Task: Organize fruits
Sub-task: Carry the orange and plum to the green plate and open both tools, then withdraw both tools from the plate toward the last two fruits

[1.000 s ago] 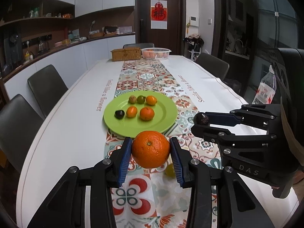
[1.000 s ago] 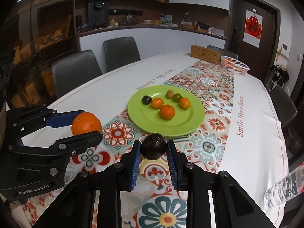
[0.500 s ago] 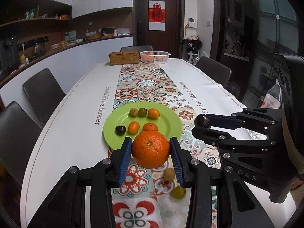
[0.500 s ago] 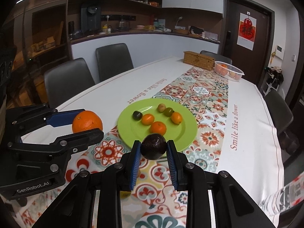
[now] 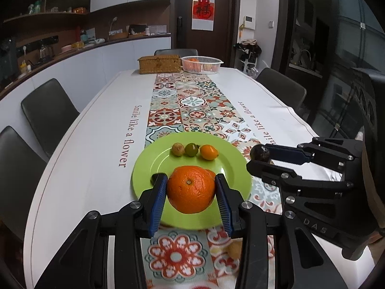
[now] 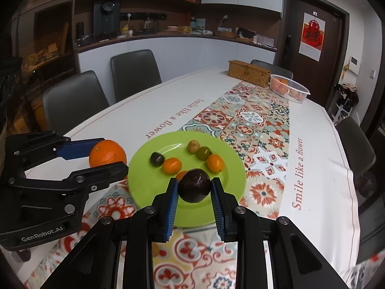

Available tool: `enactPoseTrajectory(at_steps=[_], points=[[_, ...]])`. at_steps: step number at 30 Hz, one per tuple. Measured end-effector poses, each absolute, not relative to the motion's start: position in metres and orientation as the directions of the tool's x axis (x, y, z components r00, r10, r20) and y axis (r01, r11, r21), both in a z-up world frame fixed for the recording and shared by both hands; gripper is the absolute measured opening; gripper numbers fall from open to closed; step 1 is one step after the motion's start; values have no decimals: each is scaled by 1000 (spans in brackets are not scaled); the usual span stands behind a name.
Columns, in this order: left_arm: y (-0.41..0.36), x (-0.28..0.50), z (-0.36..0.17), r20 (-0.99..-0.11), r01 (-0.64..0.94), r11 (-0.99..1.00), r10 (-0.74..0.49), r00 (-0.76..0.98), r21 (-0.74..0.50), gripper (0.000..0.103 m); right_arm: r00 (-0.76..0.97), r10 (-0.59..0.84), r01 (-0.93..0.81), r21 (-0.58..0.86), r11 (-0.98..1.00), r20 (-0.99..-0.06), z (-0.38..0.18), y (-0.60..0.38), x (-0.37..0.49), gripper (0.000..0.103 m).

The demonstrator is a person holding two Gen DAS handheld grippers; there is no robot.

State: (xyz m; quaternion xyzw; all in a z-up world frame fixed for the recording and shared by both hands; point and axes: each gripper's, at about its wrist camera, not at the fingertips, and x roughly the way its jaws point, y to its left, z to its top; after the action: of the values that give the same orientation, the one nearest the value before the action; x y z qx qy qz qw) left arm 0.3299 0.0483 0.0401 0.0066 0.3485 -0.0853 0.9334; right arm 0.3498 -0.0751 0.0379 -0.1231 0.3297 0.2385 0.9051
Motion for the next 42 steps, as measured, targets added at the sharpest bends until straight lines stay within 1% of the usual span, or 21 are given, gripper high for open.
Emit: enactPoseTrajectory(at_steps=[3, 7, 12, 18, 25, 30, 34, 38, 42], points=[[54, 348, 35, -659, 174, 981, -183, 730, -81, 40, 659, 339, -507, -63, 860, -671, 32, -71, 364, 28], [54, 365, 28, -669, 178, 981, -183, 720, -76, 40, 635, 330, -497, -43, 866, -699, 21, -69, 384, 28], [57, 395, 13, -703, 171, 979, -197, 683, -108, 40, 614, 312, -475, -24, 880, -725, 9, -69, 403, 28], [55, 417, -6, -744, 160, 982, -180, 644, -100, 40, 584, 300, -449, 8, 894, -754, -6, -71, 423, 28], [52, 431, -13, -762, 165, 983, -167, 626, -79, 40, 567, 279, -439, 3, 898, -775, -20, -71, 433, 28], [51, 436, -14, -768, 160, 984, -162, 619, -79, 40, 560, 286, -431, 22, 902, -778, -23, -75, 436, 30], [49, 430, -11, -757, 160, 985, -152, 635, -63, 49, 575, 276, -418, 14, 908, -770, -19, -81, 434, 31], [48, 422, -5, -749, 158, 986, -139, 648, -46, 50, 589, 275, -406, 16, 914, -760, -12, -87, 429, 31], [45, 405, 5, -729, 162, 987, -111, 675, 0, 50, 611, 286, -407, 17, 913, -738, -2, -93, 415, 31]])
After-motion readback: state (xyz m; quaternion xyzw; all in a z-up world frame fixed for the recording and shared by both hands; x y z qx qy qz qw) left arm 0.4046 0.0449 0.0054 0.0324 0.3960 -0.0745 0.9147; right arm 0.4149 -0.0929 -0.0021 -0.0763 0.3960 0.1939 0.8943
